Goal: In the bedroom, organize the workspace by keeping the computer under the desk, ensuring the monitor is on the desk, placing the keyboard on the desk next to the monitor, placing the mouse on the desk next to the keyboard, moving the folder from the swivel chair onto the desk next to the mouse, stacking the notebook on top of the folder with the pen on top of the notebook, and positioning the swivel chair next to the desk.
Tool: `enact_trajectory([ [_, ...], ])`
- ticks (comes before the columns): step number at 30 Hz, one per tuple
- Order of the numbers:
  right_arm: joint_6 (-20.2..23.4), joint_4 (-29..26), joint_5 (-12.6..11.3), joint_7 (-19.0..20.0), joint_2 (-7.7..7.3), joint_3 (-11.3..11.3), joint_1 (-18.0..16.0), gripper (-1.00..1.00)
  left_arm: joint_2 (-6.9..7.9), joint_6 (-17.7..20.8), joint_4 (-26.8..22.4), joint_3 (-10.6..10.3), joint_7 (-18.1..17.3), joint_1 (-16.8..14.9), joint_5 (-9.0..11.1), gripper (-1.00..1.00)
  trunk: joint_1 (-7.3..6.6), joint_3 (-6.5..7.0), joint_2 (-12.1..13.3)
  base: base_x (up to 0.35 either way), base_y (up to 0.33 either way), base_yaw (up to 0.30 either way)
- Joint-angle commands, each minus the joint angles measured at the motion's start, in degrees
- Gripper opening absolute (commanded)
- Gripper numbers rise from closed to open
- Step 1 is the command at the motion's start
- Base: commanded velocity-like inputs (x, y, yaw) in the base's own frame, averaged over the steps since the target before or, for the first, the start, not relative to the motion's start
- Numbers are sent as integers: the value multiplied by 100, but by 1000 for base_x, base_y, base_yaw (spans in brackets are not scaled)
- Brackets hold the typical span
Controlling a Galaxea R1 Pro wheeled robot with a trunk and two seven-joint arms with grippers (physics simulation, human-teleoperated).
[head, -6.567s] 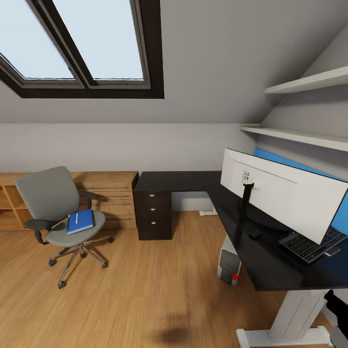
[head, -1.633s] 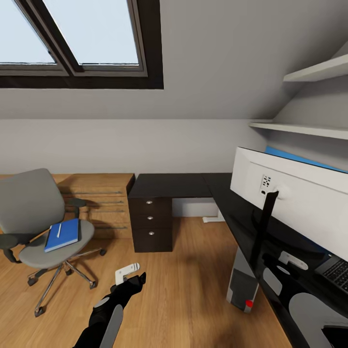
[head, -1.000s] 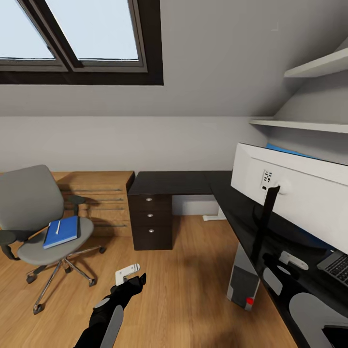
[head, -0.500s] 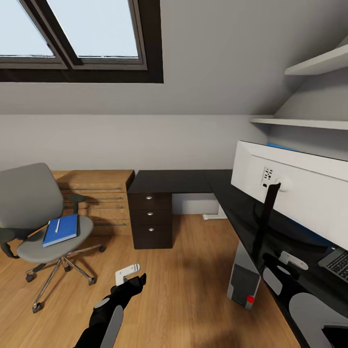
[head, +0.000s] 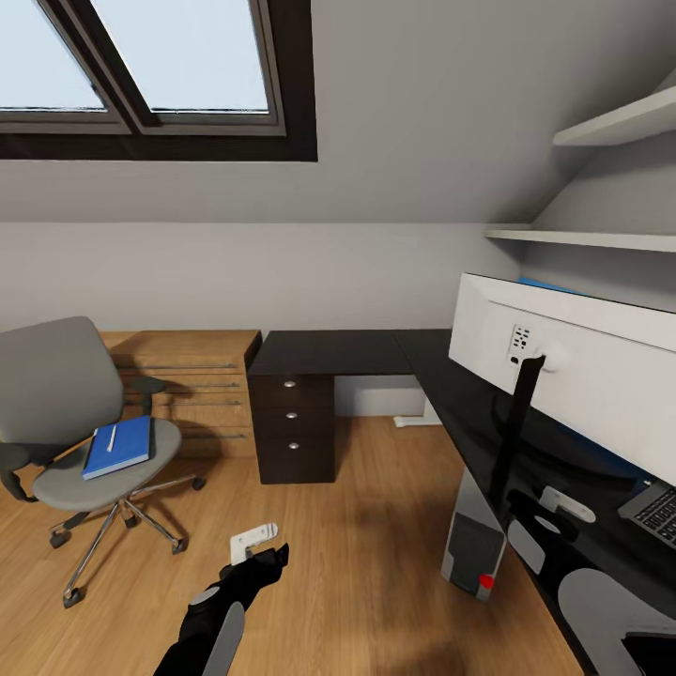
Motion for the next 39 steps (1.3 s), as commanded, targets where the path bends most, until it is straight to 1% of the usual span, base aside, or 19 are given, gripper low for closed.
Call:
enact_trajectory([
  [1,-51,1,-47,1,-2,1,-2,100,7,17,0,-20,53,-3,60,100,0,-6,-3,0,0,0],
  [25,-65,13,-49,-22,-9,-8,-5,100,13,15,14,-29,54,-3,57,100,0,-6,-3,12,0,0],
  [32,-59,14,-69,-26,-32,-22,-2,100,13,15,17,-29,54,-3,62,100,0,-6,-3,9,0,0],
  [39,-59,14,-72,-26,-43,-24,-7,100,13,9,17,-29,54,-3,62,100,0,-6,-3,116,0,0],
])
